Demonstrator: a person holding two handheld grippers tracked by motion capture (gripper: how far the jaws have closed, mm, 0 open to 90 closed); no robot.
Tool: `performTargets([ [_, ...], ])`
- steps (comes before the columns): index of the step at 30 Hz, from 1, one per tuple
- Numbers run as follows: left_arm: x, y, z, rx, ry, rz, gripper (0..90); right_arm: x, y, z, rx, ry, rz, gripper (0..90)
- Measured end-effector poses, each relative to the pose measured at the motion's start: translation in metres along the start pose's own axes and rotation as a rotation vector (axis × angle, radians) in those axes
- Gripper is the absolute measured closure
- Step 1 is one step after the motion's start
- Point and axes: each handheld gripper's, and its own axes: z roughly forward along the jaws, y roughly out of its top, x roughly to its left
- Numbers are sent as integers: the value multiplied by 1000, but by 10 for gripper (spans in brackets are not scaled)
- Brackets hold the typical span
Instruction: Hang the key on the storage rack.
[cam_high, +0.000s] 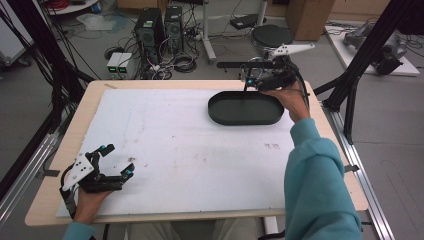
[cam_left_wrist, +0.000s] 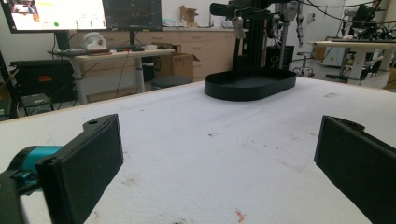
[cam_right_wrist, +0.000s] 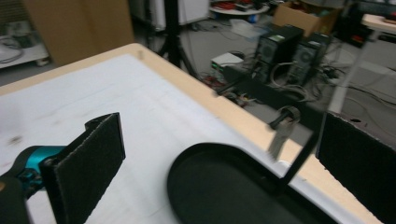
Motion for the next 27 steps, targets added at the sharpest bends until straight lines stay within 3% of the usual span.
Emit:
performTargets([
  [3, 0, 0, 1, 2, 6, -1, 17, 16, -19, -14, -17, 25, -21, 4],
  [8, 0, 0, 1, 12, -3, 3, 17, 38, -69, -36, -96, 0, -45, 5],
  [18, -2, 1, 1, 11, -5, 19, 17, 63, -170, -63, -248, -80, 23, 4],
  [22, -2, 0, 1, 10, -3, 17, 17, 67, -195, -67, -294, -107, 43, 4],
  [27, -2, 0, 1, 6, 1, 23, 17, 69, -214, -68, -322, -126, 51, 5],
])
